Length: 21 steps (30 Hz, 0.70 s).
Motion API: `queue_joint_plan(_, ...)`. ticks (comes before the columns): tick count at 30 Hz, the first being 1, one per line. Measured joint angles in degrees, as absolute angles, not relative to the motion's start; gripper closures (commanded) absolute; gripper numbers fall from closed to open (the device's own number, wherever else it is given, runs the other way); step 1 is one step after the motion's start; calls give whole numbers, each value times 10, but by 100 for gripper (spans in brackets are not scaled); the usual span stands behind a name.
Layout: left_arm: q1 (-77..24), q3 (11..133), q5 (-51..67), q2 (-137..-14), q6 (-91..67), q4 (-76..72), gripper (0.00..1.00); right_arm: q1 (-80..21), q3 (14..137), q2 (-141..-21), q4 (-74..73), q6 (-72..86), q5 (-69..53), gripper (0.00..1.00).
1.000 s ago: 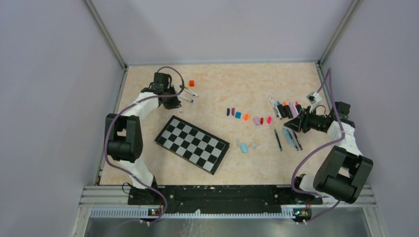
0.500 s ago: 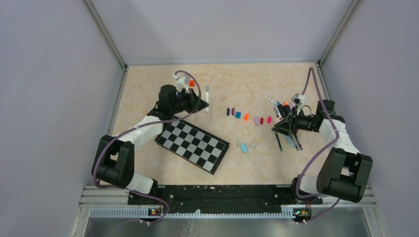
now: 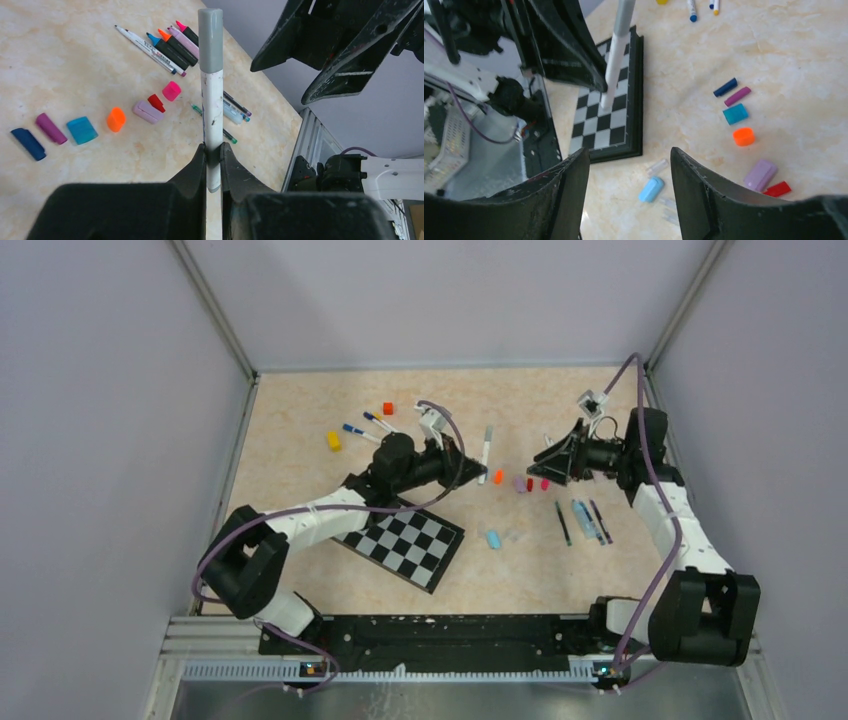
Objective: Open the pen caps
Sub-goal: Pick up the pen from the center of the board.
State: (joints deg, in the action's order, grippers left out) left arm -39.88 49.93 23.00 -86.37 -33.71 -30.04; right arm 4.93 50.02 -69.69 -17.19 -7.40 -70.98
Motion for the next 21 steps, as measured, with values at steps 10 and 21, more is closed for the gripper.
queue_joint_plan(10, -463, 534, 161, -899, -347, -311, 100, -27, 428, -695, 217, 346, -678, 38)
queue_joint_plan(21, -486, 543, 126, -912, -359, -321, 100, -48, 405, -703, 269, 405, -625, 42)
